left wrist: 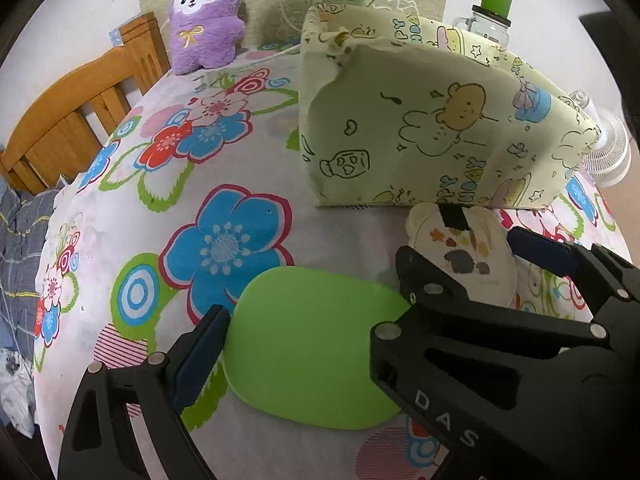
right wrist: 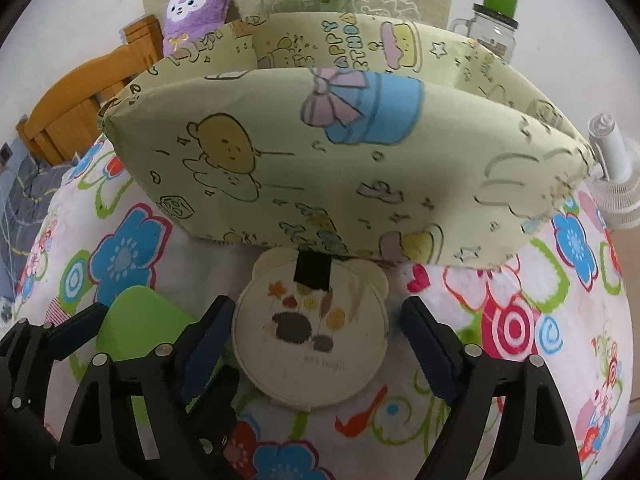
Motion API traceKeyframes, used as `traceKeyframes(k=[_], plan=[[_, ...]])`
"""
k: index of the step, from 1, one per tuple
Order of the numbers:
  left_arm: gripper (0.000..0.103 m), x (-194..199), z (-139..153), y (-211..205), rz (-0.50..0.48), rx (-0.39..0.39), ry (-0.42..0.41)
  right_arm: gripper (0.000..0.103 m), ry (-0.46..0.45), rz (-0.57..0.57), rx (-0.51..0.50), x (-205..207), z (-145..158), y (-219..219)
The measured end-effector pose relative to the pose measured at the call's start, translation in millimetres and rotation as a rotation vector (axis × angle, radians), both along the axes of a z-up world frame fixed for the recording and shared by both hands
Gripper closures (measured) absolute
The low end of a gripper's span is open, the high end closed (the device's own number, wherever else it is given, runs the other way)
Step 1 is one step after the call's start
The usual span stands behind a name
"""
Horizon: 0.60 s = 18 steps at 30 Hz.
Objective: Organize rigid objects
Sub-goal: 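Grasp the green lid with the left tool while the right tool grasps the hedgehog lid, then lift and carry the green lid and hedgehog lid toward the basket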
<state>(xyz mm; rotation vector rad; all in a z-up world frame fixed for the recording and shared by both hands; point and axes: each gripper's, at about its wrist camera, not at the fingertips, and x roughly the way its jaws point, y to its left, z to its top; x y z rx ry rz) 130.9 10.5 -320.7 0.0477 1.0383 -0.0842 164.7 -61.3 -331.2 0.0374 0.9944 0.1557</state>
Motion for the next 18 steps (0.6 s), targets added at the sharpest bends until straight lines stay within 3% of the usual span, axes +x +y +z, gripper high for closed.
traceKeyframes(k=[18], plan=[[0.007,-22,12,-17,0.004,-0.022,0.002,0.026,0.013,-0.011,-0.018,-20,16,-12]])
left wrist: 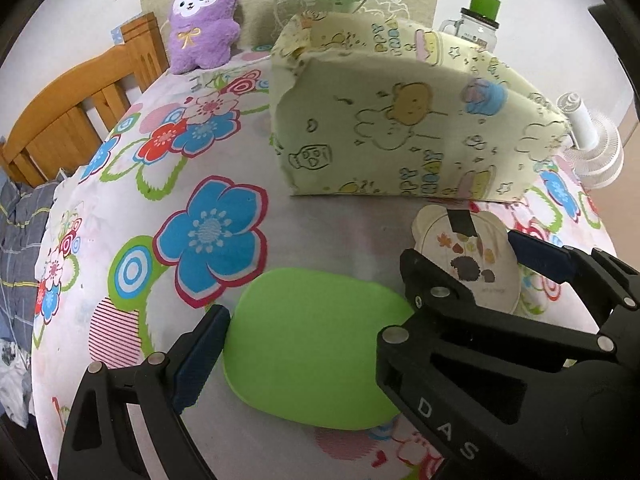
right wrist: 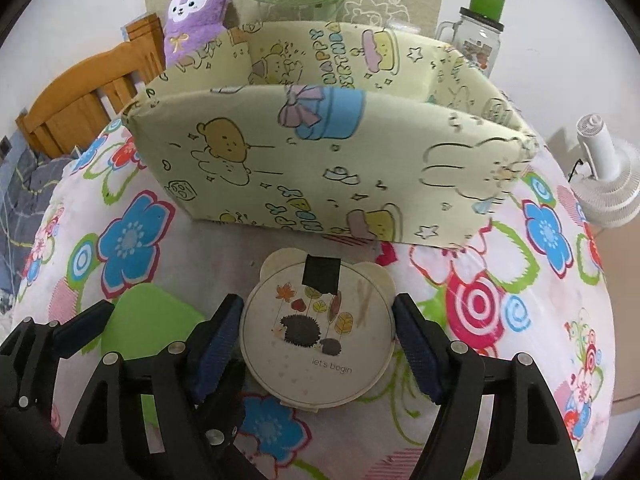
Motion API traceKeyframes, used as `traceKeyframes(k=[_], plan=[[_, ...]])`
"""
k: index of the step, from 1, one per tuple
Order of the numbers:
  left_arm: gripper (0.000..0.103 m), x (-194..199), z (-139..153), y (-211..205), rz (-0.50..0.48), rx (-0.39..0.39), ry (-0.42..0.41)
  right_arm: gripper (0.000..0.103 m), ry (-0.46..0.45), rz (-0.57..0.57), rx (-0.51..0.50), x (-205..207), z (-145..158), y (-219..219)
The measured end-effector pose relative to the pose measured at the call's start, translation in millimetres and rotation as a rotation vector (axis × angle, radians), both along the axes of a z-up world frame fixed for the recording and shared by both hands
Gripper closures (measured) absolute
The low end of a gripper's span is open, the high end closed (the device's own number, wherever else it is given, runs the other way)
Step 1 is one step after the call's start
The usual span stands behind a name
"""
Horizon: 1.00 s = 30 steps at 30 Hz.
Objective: Organize rigid objects
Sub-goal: 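Lift and carry the green lid and hedgehog lid toward the basket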
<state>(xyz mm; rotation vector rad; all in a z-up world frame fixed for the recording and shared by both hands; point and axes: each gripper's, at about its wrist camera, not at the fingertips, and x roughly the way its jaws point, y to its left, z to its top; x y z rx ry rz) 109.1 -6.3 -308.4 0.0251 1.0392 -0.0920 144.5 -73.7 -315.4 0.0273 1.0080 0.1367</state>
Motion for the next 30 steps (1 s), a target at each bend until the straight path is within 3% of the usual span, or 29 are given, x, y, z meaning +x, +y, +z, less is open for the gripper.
traceKeyframes(k=[30], plan=[[0.007,-52,91,-33,-0.009,0.02,-0.092,0.026,-0.083,-0.067,0.03,-62,91,-50]])
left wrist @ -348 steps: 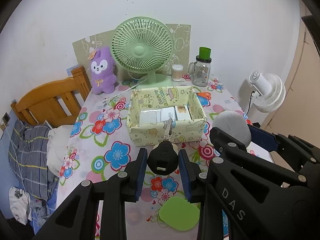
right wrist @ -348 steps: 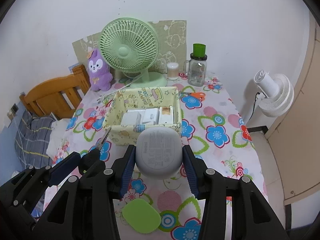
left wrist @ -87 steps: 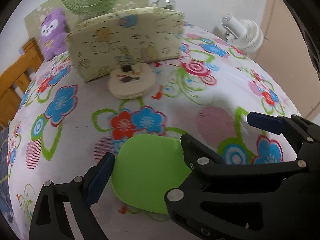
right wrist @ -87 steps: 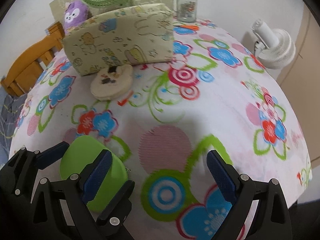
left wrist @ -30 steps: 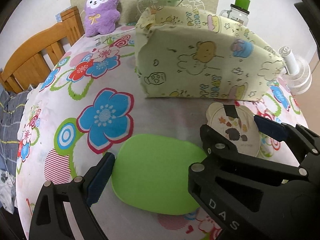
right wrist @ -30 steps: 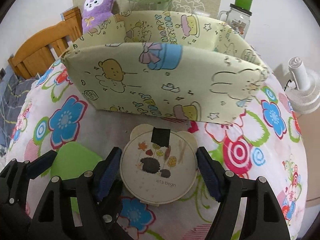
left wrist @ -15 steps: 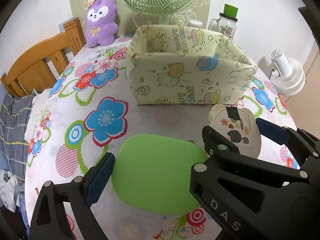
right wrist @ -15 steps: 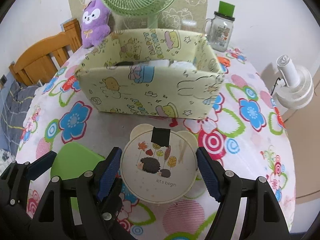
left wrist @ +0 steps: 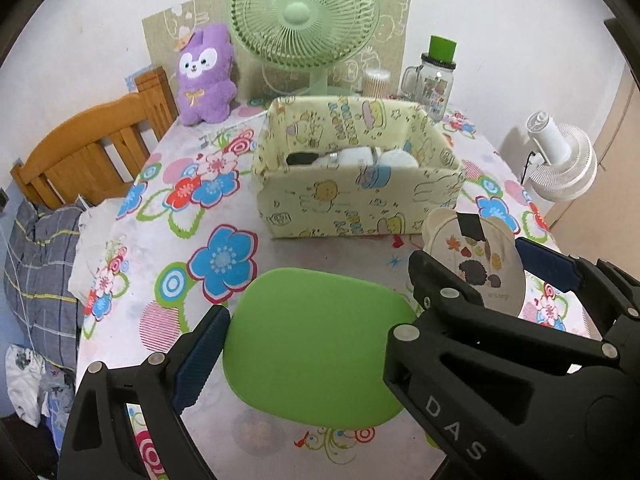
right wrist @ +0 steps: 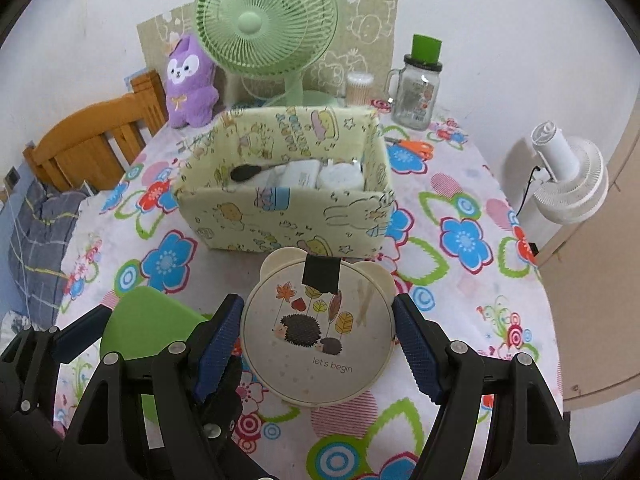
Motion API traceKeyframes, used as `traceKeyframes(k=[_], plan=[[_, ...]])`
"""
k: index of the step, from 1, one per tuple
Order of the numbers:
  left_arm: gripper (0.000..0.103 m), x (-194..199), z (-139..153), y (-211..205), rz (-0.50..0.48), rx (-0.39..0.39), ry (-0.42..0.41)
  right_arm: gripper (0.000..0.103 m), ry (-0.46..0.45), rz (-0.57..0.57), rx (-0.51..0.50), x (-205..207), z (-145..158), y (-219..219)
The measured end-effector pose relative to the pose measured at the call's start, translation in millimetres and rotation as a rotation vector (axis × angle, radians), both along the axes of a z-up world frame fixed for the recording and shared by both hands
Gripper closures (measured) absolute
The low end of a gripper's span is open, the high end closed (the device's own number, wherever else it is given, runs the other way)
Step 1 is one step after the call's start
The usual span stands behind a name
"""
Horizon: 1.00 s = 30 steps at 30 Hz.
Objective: Organize rigid objects
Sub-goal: 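Lift and carry the green lid and hedgehog lid toward the basket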
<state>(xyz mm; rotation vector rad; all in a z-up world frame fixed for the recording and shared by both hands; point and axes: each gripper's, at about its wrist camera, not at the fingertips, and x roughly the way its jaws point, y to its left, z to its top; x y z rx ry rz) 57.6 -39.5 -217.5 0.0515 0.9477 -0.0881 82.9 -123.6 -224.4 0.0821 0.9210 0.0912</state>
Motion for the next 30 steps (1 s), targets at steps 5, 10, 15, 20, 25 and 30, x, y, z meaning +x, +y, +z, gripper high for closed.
traceKeyframes(k=[5,10,15,20,25,30], plan=[[0.007,-3,19,-4,-0.007,0.011,-0.03,0.026,-0.03,-0.013,0.009,-5,19,-6],[0.007,-3,35,-4,-0.006,0.014,-0.046,0.026,-0.044,-0.022,0.013,-6,36,-9],[0.007,-2,49,-4,-0.007,-0.008,-0.062,0.026,-0.062,-0.023,0.003,-6,52,-11],[0.007,2,60,-5,-0.001,-0.017,-0.075,0.026,-0.081,-0.021,-0.002,-2,65,-13],[0.007,7,67,-5,0.008,-0.011,-0.08,0.026,-0.085,-0.016,-0.001,4,73,-14],[0.007,15,73,-3,0.019,-0.011,-0.086,0.026,-0.089,-0.007,-0.002,13,78,-11]])
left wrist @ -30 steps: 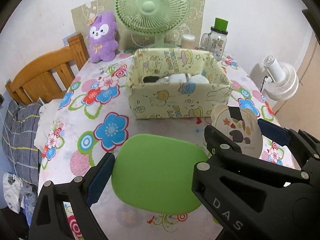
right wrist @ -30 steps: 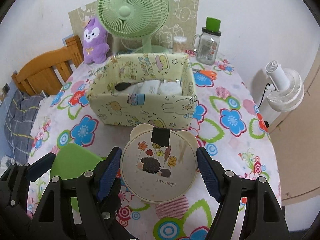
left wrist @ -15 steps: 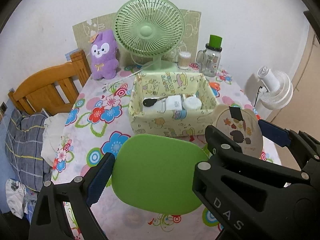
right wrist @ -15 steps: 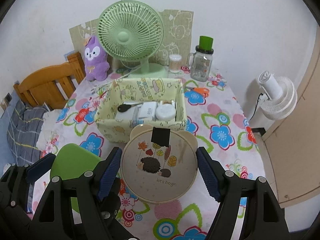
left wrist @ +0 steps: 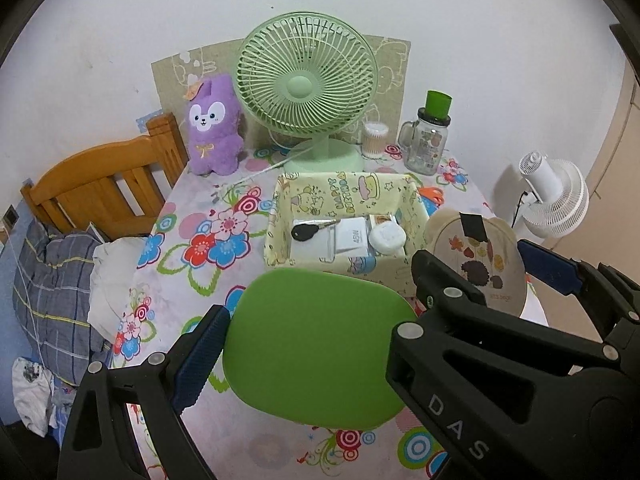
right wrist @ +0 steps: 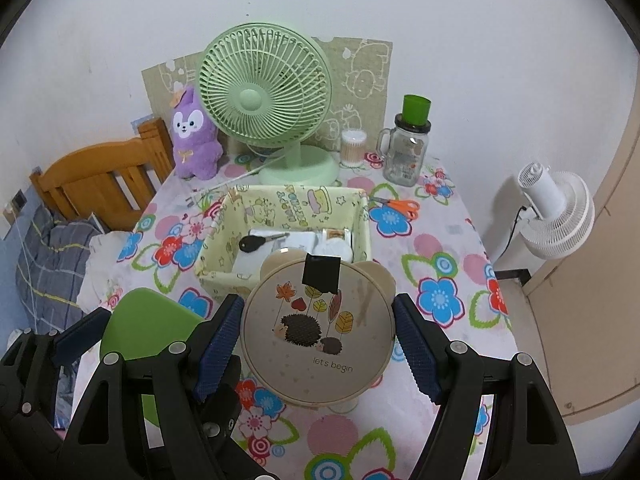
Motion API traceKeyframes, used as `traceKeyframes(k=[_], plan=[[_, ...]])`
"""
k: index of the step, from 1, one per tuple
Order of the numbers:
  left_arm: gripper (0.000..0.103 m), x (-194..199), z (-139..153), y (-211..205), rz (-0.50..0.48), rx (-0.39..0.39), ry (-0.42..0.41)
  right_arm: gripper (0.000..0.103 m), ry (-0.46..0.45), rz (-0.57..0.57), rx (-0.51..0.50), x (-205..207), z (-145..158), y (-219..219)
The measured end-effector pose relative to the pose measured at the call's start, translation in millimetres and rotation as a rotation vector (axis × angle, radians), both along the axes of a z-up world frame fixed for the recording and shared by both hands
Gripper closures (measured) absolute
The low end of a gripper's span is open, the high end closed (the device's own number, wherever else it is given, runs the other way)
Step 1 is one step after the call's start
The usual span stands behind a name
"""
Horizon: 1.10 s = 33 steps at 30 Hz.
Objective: Organize rigid objects
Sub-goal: 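Lift and carry the green lid and hedgehog lid toward the basket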
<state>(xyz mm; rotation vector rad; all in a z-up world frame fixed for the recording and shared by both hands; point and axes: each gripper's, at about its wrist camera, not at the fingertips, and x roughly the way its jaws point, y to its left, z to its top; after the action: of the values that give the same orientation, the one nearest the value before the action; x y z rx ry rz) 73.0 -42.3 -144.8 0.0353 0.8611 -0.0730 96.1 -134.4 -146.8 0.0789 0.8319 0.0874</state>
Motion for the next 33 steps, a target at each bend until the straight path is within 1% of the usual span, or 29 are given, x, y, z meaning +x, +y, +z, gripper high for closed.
traceKeyframes(k=[12,15,17,27,33], plan=[[0.007,31,5,1,0.013,-0.019,-0.003,0.026,-0.006,0.022,-0.011,34,6,3],[0.007,40,5,0,0.018,-0.004,-0.011,0.026,-0.005,0.019,-0.012,43,5,3],[0.007,46,5,-1,0.02,0.011,-0.015,0.026,0.004,0.021,-0.006,50,3,3],[0.007,78,-3,1,0.032,0.003,0.001,0.026,0.018,0.032,-0.009,83,-5,7],[0.007,96,-13,3,0.035,0.01,0.022,0.026,0.038,0.039,-0.004,103,-16,10]])
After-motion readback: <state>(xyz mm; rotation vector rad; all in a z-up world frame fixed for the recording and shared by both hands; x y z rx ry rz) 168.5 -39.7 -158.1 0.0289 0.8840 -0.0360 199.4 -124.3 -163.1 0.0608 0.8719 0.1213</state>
